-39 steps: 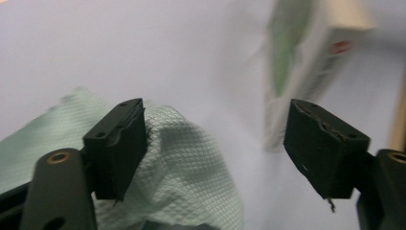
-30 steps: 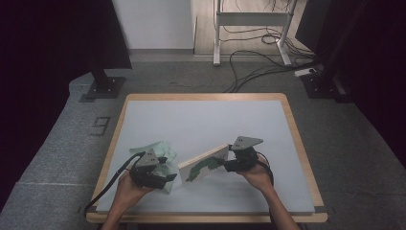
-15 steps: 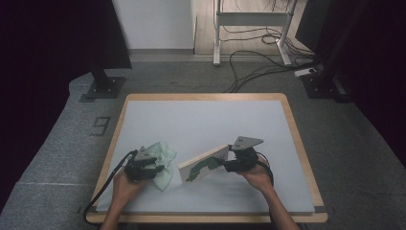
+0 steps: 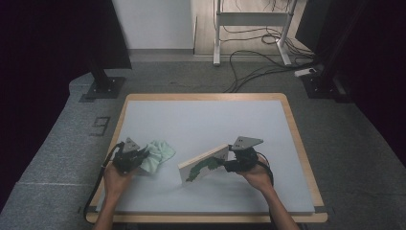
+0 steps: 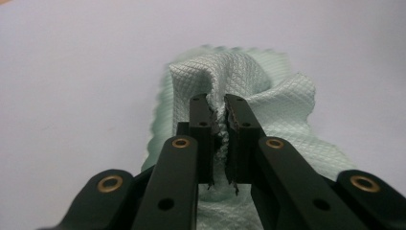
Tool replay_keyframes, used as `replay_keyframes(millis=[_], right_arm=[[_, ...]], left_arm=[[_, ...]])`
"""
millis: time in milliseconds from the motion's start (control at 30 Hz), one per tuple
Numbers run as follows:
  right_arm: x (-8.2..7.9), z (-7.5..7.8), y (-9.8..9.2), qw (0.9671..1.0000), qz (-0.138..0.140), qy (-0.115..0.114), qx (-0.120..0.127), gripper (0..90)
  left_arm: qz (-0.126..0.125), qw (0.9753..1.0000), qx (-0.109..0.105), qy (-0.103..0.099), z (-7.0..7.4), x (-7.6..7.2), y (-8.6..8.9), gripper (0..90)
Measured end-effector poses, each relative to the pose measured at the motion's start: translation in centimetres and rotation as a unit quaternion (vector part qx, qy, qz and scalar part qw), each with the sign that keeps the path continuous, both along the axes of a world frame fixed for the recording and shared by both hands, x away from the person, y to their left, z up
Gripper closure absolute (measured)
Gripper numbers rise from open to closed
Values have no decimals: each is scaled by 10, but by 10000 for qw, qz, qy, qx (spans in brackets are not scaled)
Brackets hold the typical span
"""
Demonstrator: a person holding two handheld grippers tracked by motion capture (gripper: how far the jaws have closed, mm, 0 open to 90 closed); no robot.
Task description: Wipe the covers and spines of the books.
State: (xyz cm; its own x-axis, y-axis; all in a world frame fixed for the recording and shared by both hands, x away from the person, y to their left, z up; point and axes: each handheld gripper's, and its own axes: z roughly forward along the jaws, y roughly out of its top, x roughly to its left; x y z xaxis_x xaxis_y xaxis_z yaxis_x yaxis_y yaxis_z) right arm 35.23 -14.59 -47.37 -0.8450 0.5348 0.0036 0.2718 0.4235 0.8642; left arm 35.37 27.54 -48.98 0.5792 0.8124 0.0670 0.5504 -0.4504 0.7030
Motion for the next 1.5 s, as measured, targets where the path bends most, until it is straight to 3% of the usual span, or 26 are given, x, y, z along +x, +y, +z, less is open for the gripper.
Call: replay_keyframes(millis=[100, 133, 200, 367, 433, 633, 867, 1067, 1200, 1300, 1500], right_arm=[[0, 0, 0, 10000, 10, 0, 3, 355], [0, 0, 0, 10000, 4, 2, 1, 355], [0, 0, 0, 10000, -5, 6, -14, 355], [0, 1, 0, 10000, -1, 1, -37, 355], [0, 0, 0, 10000, -4, 7, -21, 355], [0, 1, 1, 10000, -5, 6, -62, 353], [0, 1, 1, 10000, -7, 7, -56, 353], [0, 1, 1, 10000, -9, 5, -45, 353], [0, 0, 0, 10000, -8, 3, -42, 353], [0, 0, 0, 10000, -6, 3, -35, 354], [0, 0, 0, 10000, 9, 8, -6, 354]], left_arm=[[-39, 9997, -7, 256, -20, 7, 1, 803], [-39, 9997, -80, 219, -22, 7, 1, 790], [37, 9992, -280, 278, -19, 7, 5, 740], [35, 9990, -437, 128, 0, 2, 11, 520], [-89, 9981, -608, 108, 8, -3, 10, 453], [-726, 9944, -766, 2, 25, -24, -13, 304], [-1310, 9894, -620, -126, 38, -43, -43, 275], [-1799, 9808, -744, -91, 42, -52, -66, 268], [-1998, 9779, -618, -76, 40, -56, -80, 273], [-2099, 9748, -760, -5, 37, -55, -85, 306], [-2189, 9731, -710, 125, 24, -53, -95, 402]])
